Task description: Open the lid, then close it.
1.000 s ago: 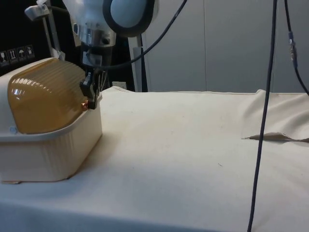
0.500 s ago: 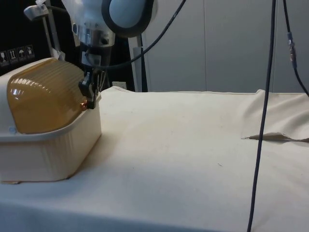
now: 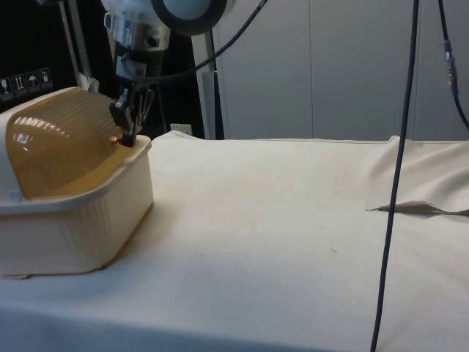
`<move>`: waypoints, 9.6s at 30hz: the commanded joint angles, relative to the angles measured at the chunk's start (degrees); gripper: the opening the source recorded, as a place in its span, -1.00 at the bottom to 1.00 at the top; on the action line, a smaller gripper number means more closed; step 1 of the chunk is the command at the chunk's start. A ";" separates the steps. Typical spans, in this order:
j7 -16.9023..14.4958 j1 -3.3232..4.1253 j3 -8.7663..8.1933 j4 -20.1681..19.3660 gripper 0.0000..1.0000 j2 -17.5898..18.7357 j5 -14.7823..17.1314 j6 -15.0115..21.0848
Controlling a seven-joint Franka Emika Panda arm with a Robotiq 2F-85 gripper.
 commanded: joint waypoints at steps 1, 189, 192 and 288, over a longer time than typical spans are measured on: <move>0.34 0.06 -0.17 0.40 -1.00 -0.23 -0.17 -0.46; -0.63 0.17 1.20 27.27 1.00 0.40 -0.74 -21.49; -0.46 0.11 1.15 28.99 1.00 1.72 -0.74 -21.54; -0.23 -0.17 0.86 32.89 -1.00 12.03 -0.52 -13.98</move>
